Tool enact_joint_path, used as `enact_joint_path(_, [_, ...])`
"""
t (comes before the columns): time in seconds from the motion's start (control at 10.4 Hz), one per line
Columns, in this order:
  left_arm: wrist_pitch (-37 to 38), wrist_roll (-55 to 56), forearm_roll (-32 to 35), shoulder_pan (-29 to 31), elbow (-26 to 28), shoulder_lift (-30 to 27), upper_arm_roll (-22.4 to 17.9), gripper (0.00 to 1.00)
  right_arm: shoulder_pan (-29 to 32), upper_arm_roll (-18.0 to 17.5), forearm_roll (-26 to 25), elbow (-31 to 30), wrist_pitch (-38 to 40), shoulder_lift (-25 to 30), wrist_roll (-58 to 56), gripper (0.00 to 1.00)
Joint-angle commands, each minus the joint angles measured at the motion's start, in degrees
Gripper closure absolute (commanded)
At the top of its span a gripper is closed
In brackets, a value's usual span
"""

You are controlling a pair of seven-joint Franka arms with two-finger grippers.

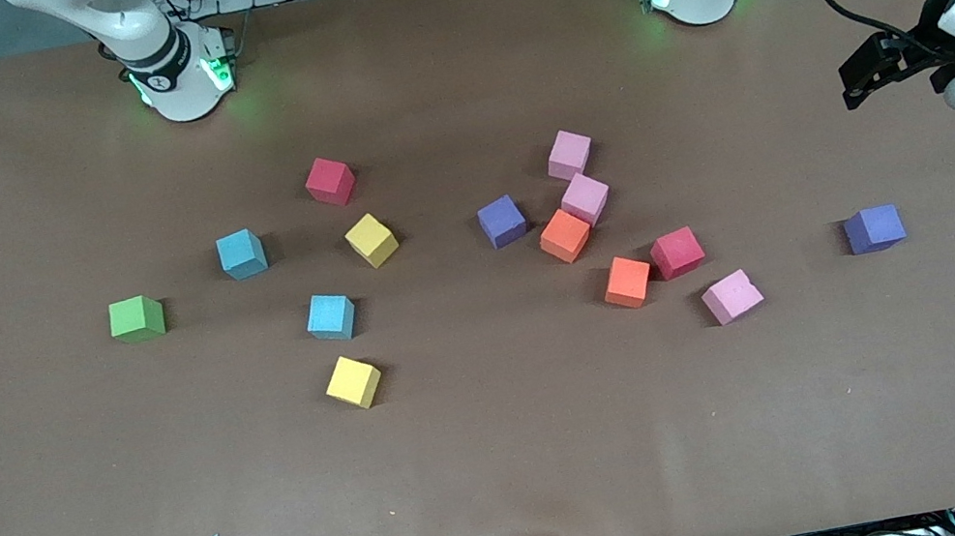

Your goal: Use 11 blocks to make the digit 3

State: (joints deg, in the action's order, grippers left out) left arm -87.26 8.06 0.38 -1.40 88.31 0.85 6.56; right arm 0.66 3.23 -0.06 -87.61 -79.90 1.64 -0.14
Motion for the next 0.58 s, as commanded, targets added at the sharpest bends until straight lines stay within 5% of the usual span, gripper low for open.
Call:
enact_joint_path(0.0, [1.6, 0.7, 0.8, 0.1, -1.3, 0.2, 0.3, 0.00, 2.1, -1.8, 0.9, 1.5, 0.7, -1.0, -0.6, 0.00])
enact_joint_path(0.48, [1.6, 1.1, 0.6, -0.6, -1.1, 0.6, 0.8, 0.00, 1.9, -2.1, 0.9, 1.5, 1.3, -0.7, -0.4, 0.00])
